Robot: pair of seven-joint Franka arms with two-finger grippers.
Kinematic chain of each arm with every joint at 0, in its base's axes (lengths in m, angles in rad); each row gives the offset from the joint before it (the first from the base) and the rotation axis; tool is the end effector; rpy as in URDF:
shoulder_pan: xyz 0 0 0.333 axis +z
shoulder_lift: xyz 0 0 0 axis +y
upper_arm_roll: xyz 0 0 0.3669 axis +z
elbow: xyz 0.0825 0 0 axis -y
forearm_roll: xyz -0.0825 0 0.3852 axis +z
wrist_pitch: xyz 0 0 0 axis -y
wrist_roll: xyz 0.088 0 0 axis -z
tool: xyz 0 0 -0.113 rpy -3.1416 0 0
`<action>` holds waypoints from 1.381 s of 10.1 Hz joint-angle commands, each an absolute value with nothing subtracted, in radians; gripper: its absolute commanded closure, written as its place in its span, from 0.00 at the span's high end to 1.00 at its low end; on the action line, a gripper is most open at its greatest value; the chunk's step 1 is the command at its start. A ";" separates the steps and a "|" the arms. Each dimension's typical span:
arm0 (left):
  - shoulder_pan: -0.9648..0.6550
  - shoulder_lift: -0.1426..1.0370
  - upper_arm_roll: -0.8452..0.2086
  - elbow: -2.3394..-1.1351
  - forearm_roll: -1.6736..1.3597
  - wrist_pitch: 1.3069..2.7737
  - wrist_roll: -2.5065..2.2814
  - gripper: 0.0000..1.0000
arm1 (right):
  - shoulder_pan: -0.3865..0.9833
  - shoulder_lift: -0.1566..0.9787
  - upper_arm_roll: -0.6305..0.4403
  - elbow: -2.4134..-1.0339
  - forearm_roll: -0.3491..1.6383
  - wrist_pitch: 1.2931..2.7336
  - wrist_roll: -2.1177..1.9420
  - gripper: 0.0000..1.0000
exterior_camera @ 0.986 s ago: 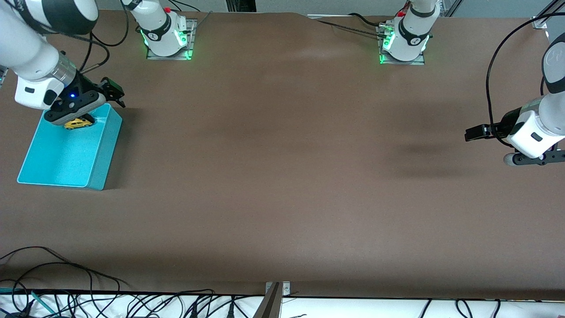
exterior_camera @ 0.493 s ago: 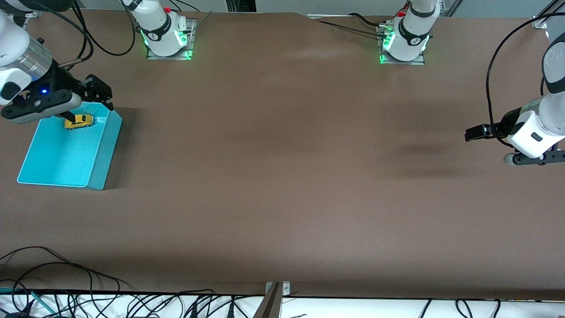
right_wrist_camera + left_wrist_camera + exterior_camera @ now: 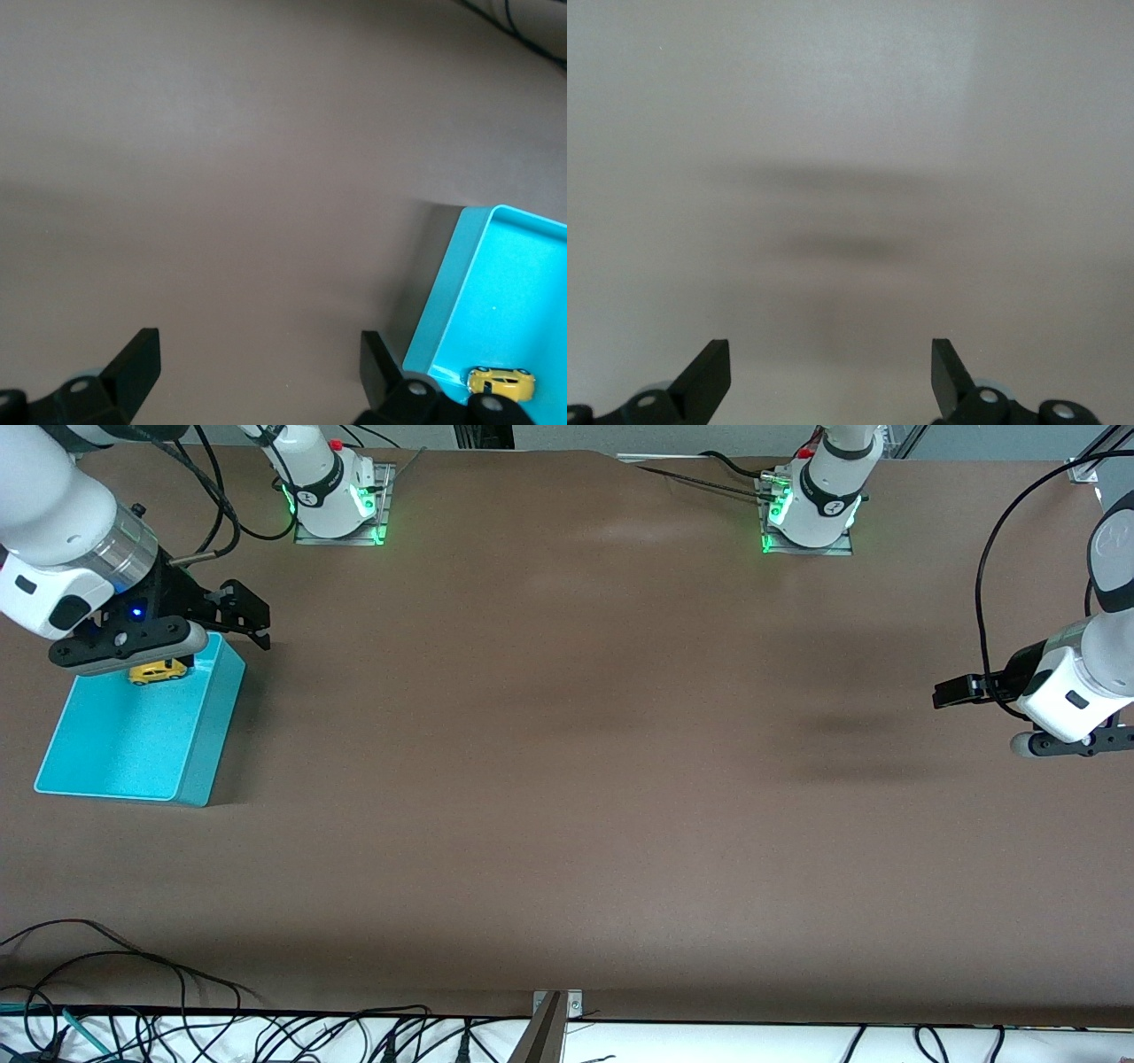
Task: Wind up and store yellow beetle car
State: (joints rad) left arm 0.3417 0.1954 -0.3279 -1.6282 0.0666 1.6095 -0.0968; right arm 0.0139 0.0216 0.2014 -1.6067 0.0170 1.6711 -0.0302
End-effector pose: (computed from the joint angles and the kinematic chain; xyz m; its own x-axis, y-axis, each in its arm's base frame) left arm 0.6052 0.0320 0.5369 0.9744 0.1006 -0.2009 0.0983 -0.9949 -0.0216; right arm 0.5590 0.1226 0.6494 0.9695 0.2410 0.0438 0.2420 -0.9701 -0.0200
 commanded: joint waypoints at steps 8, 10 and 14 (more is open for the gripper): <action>0.348 0.179 -0.327 -1.637 0.041 1.600 -0.071 1.00 | -0.002 0.084 0.143 -1.483 0.002 1.594 -0.006 1.00; 0.348 0.181 -0.327 -1.637 0.041 1.600 -0.072 1.00 | -0.002 0.094 0.114 -1.480 0.000 1.585 -0.008 1.00; 0.348 0.181 -0.327 -1.637 0.041 1.600 -0.072 1.00 | 0.005 0.084 0.080 -1.479 -0.002 1.562 -0.006 1.00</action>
State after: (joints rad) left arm 0.3417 0.1954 -0.3274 -1.6282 0.0665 1.6095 -0.0968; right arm -0.0006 0.0757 0.0740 -1.5138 0.0136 1.6048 -0.0172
